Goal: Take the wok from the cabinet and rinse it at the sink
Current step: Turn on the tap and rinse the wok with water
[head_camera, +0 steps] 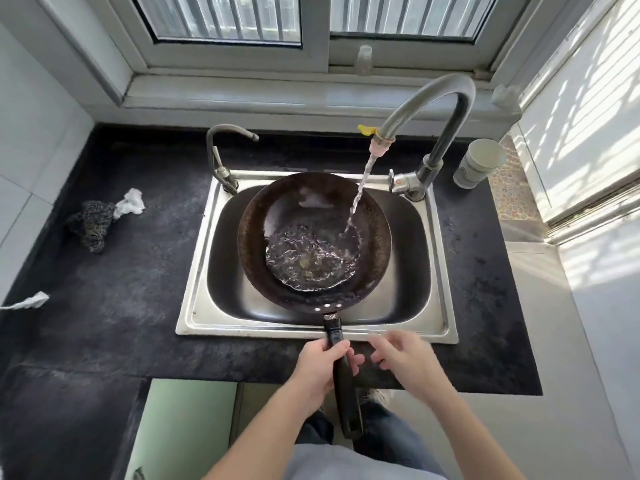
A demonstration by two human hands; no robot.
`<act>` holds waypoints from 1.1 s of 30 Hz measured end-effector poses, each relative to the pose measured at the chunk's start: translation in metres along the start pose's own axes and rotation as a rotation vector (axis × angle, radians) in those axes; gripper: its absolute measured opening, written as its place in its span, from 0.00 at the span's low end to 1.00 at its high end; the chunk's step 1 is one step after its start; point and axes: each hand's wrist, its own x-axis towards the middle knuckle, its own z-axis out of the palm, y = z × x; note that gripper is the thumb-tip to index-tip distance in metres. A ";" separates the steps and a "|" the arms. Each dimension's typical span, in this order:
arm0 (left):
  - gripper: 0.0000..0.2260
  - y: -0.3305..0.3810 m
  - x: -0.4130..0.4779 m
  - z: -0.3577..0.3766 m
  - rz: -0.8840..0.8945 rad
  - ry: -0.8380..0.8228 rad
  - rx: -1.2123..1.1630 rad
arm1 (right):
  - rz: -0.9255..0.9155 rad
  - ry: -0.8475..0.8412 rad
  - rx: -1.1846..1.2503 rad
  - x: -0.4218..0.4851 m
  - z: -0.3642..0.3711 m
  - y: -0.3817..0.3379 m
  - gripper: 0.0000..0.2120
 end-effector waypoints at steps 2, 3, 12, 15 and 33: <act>0.04 -0.002 -0.001 0.001 -0.014 0.005 -0.088 | -0.082 0.169 -0.157 0.017 -0.030 -0.009 0.18; 0.04 -0.003 -0.001 0.002 -0.019 0.008 -0.106 | -0.135 0.243 -0.216 0.028 -0.042 -0.017 0.18; 0.05 -0.011 -0.002 0.012 -0.018 0.102 -0.170 | -0.759 0.424 -0.977 0.117 -0.102 -0.108 0.40; 0.05 -0.011 -0.003 0.015 -0.008 0.122 -0.168 | -0.709 0.350 -1.183 0.137 -0.108 -0.119 0.43; 0.06 -0.006 -0.013 0.019 0.014 0.157 -0.159 | -0.632 0.314 -1.248 0.139 -0.135 -0.110 0.40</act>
